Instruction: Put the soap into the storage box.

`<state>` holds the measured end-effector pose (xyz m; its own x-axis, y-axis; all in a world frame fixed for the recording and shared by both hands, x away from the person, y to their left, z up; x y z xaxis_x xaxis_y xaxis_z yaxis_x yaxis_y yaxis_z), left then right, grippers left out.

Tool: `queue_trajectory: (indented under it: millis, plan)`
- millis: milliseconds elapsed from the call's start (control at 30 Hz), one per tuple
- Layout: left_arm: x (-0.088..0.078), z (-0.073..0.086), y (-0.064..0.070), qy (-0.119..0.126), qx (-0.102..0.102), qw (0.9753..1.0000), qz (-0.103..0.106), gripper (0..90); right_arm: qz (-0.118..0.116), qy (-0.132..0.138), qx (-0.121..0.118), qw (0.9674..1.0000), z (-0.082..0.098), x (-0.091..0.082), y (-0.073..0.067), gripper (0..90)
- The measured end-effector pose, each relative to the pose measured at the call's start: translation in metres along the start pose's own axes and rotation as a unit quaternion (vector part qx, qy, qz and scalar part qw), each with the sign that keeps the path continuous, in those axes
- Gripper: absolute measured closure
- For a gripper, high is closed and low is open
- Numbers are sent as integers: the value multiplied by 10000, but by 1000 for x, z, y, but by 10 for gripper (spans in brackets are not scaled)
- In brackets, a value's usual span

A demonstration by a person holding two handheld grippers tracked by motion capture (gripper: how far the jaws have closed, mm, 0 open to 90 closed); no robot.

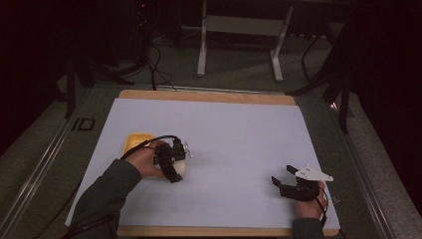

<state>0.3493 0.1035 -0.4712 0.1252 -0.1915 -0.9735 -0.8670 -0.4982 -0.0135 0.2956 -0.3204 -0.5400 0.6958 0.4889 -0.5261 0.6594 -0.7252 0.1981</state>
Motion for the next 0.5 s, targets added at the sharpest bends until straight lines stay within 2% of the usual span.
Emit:
queue_trajectory:
  millis: [267, 500]
  plan:
    - [-8, 2, -8, 14, -108, 9999, -67, 240, -2, 3, 1, 10000, 0, 0, 0, 236]
    - [-10, 6, -14, 41, -242, 9997, -38, 240, 0, 2, -3, 10000, 0, 0, 0, 236]
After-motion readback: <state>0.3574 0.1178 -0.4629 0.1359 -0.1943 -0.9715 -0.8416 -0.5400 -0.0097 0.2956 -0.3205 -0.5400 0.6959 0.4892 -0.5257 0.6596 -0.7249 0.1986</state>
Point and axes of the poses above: each handheld gripper's, and its own axes: x roughly forward along the jaws, z roughly out of its underside, y roughly to its right, the point moved 1 cm from there along x, roughly forward along the jaws, and after that the axes turned 11 degrees about -x, right-handed, at the moved point
